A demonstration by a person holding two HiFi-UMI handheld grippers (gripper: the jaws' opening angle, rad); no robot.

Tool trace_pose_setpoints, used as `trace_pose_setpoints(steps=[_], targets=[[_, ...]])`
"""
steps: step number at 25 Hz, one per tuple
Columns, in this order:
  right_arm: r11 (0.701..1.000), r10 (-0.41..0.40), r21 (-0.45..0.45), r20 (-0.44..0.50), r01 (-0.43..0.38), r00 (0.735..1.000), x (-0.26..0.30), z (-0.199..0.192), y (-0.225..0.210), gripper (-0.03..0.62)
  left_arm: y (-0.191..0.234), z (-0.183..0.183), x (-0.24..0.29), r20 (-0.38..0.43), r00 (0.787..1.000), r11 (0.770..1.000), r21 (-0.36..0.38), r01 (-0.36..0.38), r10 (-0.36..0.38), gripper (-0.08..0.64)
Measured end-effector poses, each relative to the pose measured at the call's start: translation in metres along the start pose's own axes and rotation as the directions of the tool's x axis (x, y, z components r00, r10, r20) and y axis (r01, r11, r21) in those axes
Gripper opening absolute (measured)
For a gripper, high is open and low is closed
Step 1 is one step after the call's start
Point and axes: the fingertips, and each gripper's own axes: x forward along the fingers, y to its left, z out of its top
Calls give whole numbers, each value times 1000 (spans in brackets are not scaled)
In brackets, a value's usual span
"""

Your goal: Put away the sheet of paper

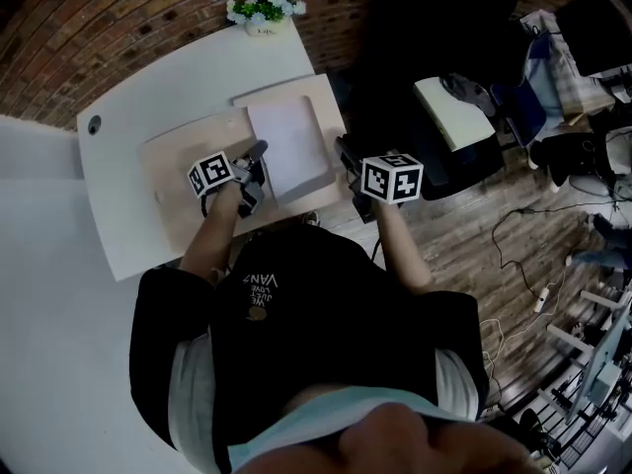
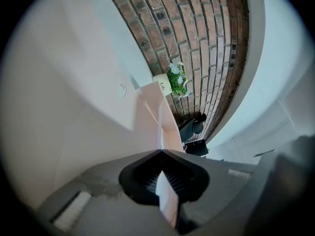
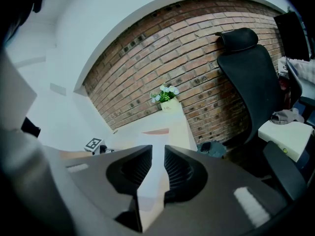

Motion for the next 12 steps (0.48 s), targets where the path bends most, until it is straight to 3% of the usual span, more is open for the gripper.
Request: trace_pose_setpoints(steps=[12], targets=[[1000, 11, -6, -12, -11, 1000, 3, 2, -2, 75, -4, -2, 9, -8, 1000, 999, 40, -12, 13, 0]])
